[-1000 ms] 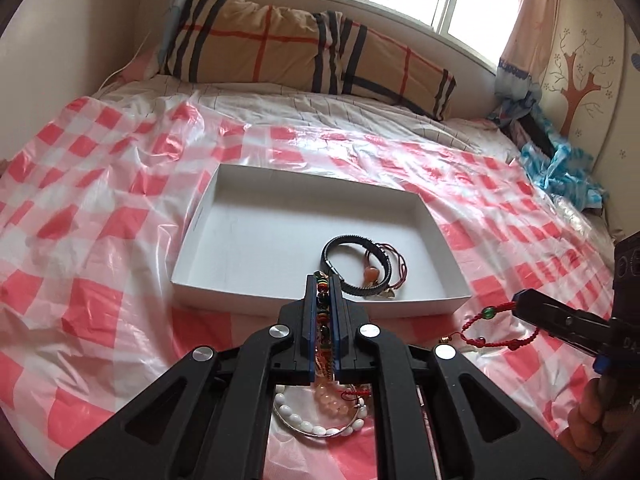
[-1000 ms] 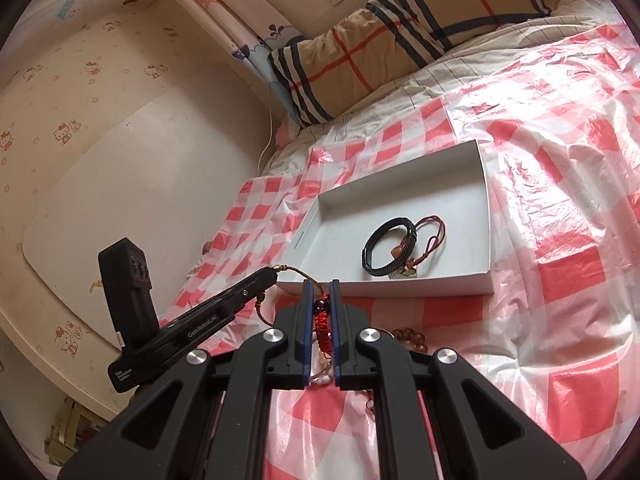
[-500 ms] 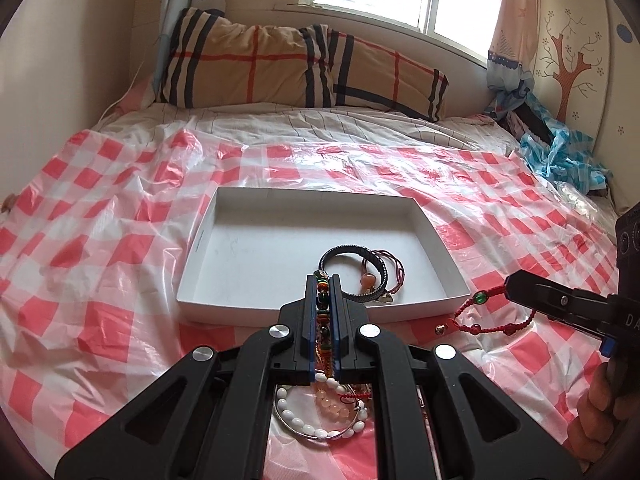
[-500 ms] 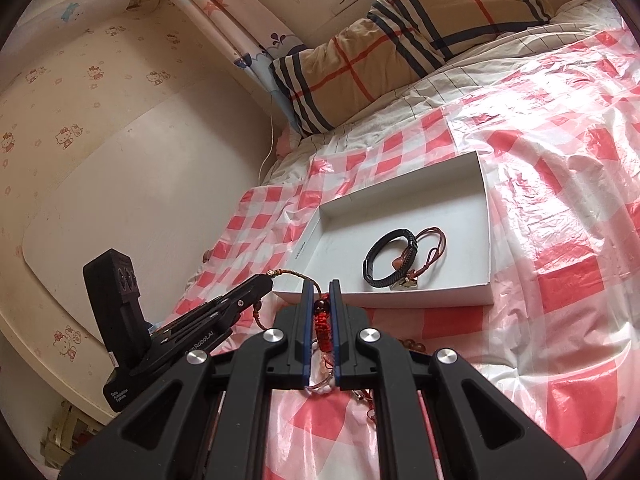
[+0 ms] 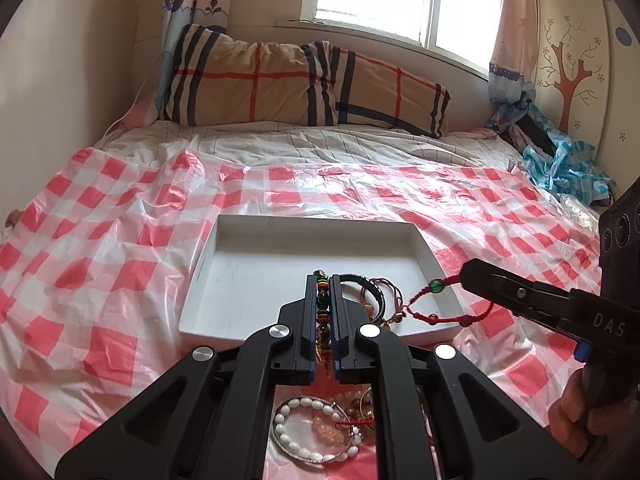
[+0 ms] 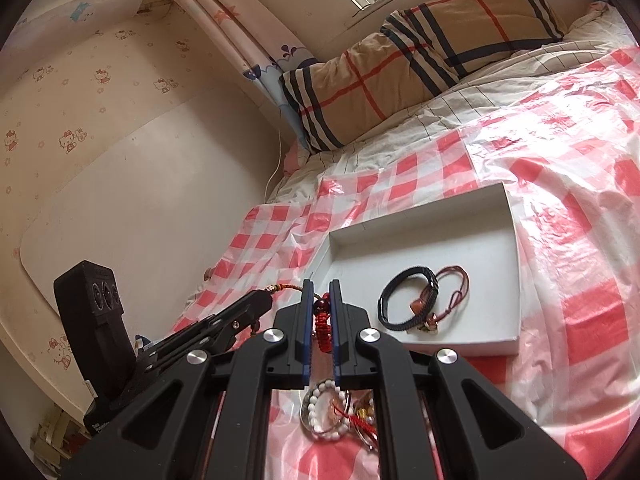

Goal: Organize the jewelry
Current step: 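Lift both held bracelets and carry them over the white box, then open the left tool to drop the gold bracelet in the box while the right tool releases the red bracelet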

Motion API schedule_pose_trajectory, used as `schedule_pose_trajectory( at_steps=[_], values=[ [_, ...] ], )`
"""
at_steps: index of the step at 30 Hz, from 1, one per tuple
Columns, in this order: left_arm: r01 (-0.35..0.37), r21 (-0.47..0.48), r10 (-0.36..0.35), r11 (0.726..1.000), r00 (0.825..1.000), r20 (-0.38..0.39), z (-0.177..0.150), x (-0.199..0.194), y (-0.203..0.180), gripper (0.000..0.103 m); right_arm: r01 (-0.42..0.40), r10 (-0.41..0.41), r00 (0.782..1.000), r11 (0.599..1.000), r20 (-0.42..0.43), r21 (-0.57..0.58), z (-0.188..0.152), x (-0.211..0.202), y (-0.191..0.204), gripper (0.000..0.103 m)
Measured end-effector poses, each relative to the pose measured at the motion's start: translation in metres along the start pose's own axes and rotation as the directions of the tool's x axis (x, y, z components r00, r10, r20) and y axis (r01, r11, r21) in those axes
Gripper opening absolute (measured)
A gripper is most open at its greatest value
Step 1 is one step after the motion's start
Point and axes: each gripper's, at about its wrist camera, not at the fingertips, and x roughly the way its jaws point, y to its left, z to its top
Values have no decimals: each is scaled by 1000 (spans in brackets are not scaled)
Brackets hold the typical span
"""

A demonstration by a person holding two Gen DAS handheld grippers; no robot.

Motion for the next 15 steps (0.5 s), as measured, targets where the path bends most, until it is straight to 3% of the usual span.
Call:
schedule_pose_trajectory(
  at_steps=[6,9,10,11,13,15],
  values=[
    [0,20,-1,1000,1000,27,20,18,-5,5,6,-6,1000,1000,24,-14,20,26,0,9],
    [-11,12,10,1000,999,35,26,31,-2,5,48,-48,998,998,33,-27,28,43,-5,9],
    [-21,1,21,1000,999,38,28,36,0,5,70,-69,997,997,33,-31,30,49,-8,14],
    [-40,-14,40,999,998,39,29,42,3,6,102,-101,994,994,30,-33,31,54,-12,37],
    [-81,-43,81,996,997,3,27,58,11,7,189,-189,982,981,21,-31,31,64,-21,60],
    [-124,-47,122,991,991,-53,19,73,17,9,245,-245,970,969,-6,-25,27,67,-29,60]
  ],
)
